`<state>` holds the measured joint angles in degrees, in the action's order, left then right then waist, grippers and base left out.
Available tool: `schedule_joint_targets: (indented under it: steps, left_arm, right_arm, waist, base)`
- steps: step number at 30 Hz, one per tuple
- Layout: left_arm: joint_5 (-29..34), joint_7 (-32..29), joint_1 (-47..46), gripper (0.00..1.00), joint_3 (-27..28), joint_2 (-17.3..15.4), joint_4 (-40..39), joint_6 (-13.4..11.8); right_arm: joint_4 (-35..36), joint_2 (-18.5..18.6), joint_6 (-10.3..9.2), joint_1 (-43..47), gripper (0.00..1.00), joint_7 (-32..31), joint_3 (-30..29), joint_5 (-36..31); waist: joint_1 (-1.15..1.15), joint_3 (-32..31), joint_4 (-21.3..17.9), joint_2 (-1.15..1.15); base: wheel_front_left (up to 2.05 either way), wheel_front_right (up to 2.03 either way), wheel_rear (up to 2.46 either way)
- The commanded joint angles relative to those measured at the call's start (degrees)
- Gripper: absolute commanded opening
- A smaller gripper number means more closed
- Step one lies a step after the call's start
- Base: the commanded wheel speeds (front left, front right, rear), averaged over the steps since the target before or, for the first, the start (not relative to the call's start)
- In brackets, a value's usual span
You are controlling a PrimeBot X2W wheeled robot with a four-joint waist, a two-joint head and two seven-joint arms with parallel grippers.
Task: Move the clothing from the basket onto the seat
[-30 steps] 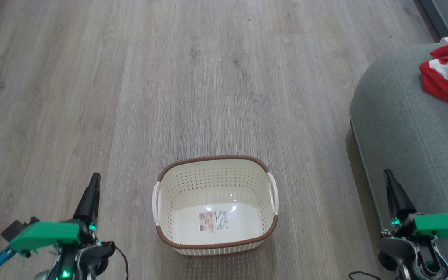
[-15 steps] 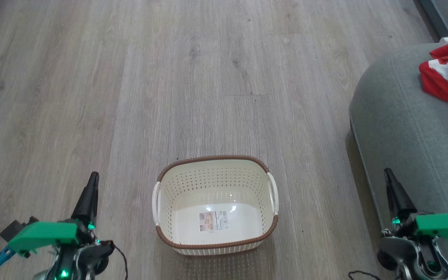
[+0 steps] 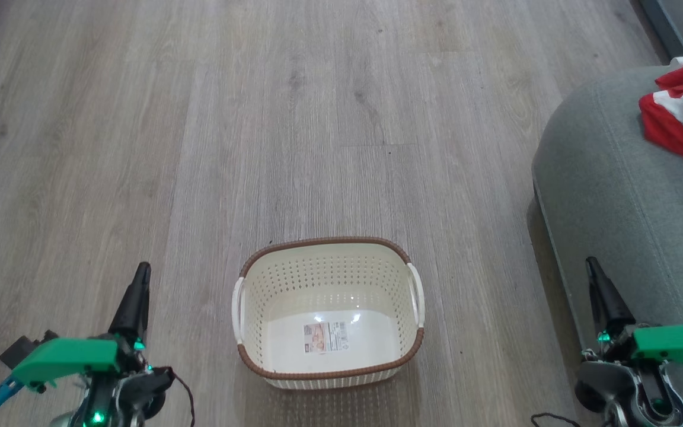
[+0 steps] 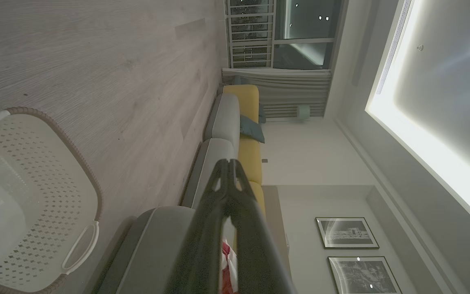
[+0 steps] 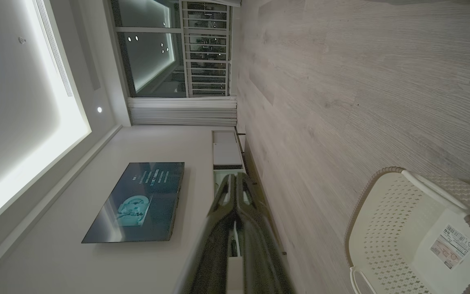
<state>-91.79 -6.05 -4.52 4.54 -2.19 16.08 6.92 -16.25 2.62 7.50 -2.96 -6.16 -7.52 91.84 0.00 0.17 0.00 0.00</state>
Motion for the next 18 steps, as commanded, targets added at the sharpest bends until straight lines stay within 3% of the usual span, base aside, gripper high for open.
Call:
schedule_joint_targets:
  steps: [1, 18]
  left_arm:
    - [-0.4, -0.4, -1.7, 0.00, 2.0, -0.7, -2.0, 0.6]
    - [-0.4, -0.4, -1.7, 0.00, 2.0, -0.7, -2.0, 0.6]
  right_arm:
    - [2.2, 0.3, -0.01, -3.2, 0.00, -0.3, 1.0, 0.3]
    - [2.2, 0.3, -0.01, -3.2, 0.00, -0.3, 1.0, 0.3]
  waist:
    - [0.00, 0.0, 0.0, 0.00]
    - [0.00, 0.0, 0.0, 0.00]
  base:
    - [0.00, 0.00, 0.00]
    - [0.00, 0.00, 0.00]
